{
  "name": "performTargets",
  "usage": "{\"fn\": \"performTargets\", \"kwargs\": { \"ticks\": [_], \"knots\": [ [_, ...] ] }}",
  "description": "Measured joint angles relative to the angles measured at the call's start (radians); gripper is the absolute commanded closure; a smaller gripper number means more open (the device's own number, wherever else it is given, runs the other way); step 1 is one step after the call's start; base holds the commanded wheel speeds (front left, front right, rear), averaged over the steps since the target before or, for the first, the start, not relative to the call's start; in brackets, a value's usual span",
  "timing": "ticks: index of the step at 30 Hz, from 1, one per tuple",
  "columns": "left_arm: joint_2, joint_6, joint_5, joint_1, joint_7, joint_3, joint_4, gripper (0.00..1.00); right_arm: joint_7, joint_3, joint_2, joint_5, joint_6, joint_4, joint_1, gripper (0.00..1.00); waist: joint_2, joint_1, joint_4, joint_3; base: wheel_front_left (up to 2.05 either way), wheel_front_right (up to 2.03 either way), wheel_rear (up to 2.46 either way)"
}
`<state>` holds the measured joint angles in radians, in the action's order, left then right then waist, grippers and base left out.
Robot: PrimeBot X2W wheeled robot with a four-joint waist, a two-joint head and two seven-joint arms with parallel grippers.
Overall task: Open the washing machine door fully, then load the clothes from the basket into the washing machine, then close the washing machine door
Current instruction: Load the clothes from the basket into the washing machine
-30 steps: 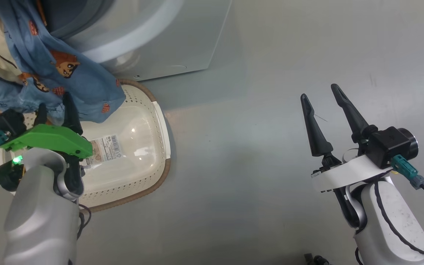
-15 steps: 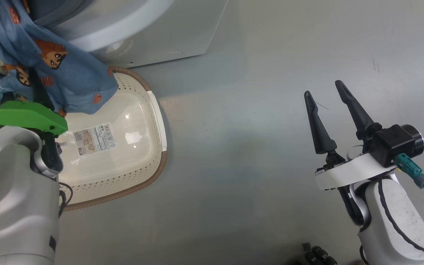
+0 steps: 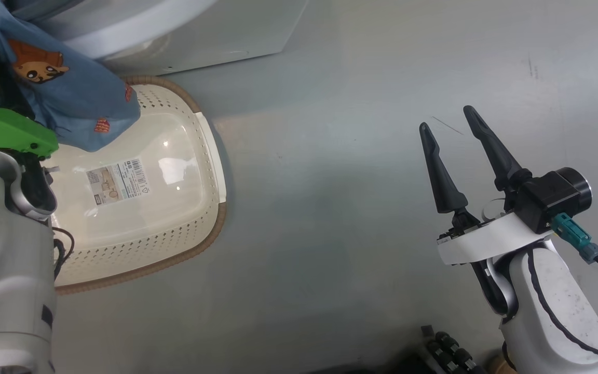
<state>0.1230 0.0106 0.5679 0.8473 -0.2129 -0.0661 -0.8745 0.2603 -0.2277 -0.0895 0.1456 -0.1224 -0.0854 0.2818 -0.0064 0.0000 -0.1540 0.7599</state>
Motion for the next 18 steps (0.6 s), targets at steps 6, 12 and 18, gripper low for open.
{"fn": "performTargets", "kwargs": {
  "ticks": [6, 12, 18],
  "knots": [
    [0.005, 0.000, -0.019, -0.002, -0.062, 0.007, -0.003, 0.00, 0.000, -0.001, 0.002, 0.000, 0.000, 0.006, 0.011, 0.00, 0.0001, -0.0001, -0.010, 0.032, 0.00, 0.00, 0.00],
    [0.004, -0.003, -0.030, -0.002, -0.103, 0.009, 0.012, 0.30, 0.000, 0.009, 0.002, 0.000, 0.000, 0.009, 0.019, 0.00, 0.0001, -0.0001, -0.012, 0.054, 0.00, 0.00, 0.00],
    [-0.016, -0.037, -0.018, 0.034, -0.082, 0.002, -0.017, 1.00, 0.000, 0.028, 0.002, -0.007, 0.000, 0.007, 0.021, 0.00, 0.0000, 0.0000, 0.004, 0.052, 0.00, 0.00, 0.00]
  ]
}}
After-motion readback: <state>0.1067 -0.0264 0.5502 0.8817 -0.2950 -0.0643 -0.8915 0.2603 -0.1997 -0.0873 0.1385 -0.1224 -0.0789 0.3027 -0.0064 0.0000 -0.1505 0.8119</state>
